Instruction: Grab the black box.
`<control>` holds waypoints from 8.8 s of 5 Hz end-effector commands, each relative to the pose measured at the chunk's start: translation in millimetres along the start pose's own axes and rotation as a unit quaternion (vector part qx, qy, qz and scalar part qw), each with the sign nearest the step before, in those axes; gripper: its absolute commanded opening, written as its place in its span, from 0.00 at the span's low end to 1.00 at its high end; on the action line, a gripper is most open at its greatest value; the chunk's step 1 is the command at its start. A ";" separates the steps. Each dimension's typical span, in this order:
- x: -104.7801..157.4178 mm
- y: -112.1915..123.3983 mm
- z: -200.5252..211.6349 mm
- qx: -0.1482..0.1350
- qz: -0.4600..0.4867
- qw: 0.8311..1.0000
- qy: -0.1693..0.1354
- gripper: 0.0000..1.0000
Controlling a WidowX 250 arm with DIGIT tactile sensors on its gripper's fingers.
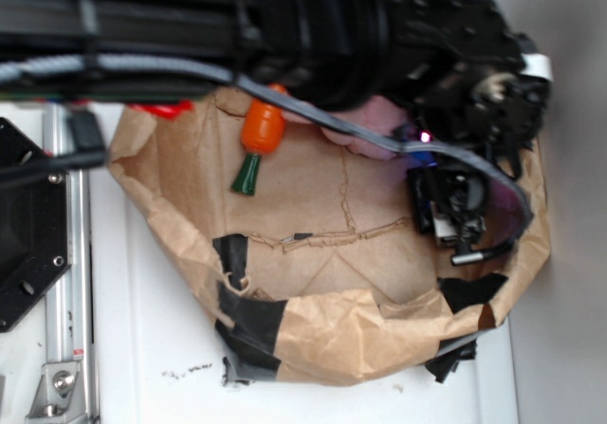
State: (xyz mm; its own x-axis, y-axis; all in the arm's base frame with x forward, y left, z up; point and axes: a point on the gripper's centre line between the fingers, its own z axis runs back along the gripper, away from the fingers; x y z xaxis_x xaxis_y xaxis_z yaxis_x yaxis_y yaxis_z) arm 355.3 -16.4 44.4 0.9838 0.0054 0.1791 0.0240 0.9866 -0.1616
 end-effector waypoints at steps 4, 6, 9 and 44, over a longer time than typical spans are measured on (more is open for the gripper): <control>-53.4 -55.6 39.0 0.023 -0.064 0.998 0.015 1.00; -71.7 -29.1 100.0 0.061 -0.058 0.996 -0.010 1.00; -114.4 3.5 56.0 0.034 0.028 0.996 0.079 1.00; -111.3 13.9 25.4 -0.021 -0.438 0.897 0.059 0.00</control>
State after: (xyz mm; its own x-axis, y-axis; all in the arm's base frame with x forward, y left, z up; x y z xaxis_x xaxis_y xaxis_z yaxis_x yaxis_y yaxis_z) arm 252.8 -13.3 41.4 0.6033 -0.7896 0.1121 0.7975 0.5967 -0.0888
